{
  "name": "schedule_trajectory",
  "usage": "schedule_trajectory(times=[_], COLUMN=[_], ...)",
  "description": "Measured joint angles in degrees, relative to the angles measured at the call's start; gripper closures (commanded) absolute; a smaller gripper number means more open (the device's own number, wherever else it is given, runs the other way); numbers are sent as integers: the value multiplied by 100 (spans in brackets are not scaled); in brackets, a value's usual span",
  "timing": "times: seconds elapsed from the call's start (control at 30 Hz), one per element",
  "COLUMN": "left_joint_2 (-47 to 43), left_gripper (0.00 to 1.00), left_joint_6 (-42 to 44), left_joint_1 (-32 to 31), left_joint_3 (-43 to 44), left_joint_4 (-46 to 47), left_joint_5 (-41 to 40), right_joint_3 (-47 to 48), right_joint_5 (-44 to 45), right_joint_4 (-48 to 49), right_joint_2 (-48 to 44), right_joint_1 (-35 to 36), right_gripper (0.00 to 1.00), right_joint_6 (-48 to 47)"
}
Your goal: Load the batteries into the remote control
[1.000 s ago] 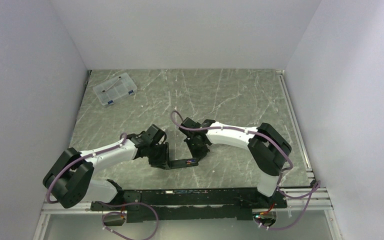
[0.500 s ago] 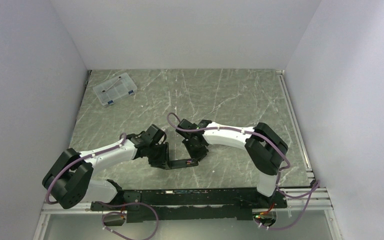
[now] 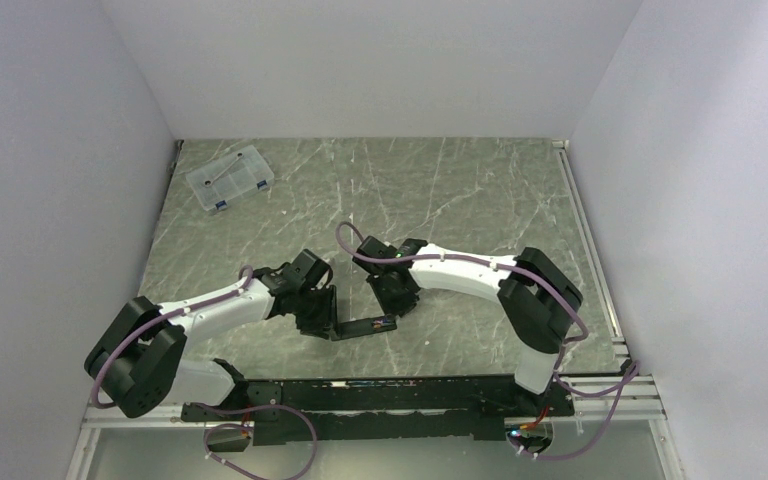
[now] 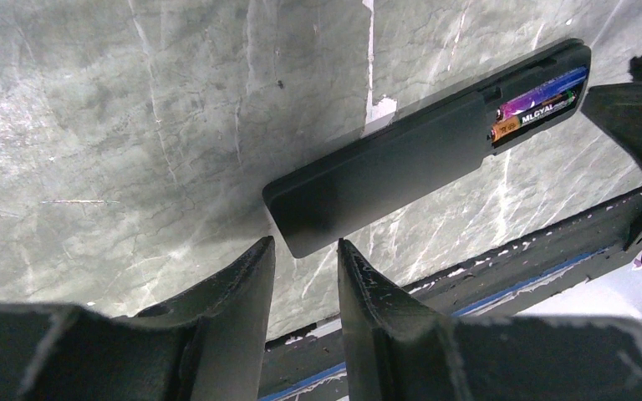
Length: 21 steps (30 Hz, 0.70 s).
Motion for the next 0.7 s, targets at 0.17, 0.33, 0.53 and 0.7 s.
schedule_trajectory(times=[0.17,0.33,0.53,0.7], left_joint_2=[-17,-50,-109,-157], left_gripper=[61,61,60,60], left_joint_6=[-2,-2,-4,-7], left_joint_1=[0,0,0,-4], left_joint_3=[0,35,98,153], left_joint_4=[-87,-186,-302,-391], left_joint_5=[-15,-63,-146,-173], right_joint_3=[0,-20,-140,-212], right_joint_5=[11,-118,-337,-476], right_joint_4=[55,262,546,728], right_joint_2=[-267,-345,-345,-328], right_joint_1=[-2,-2,-2,-2], right_gripper=[76,83,85,86], right_joint_6=[4,13,46,72])
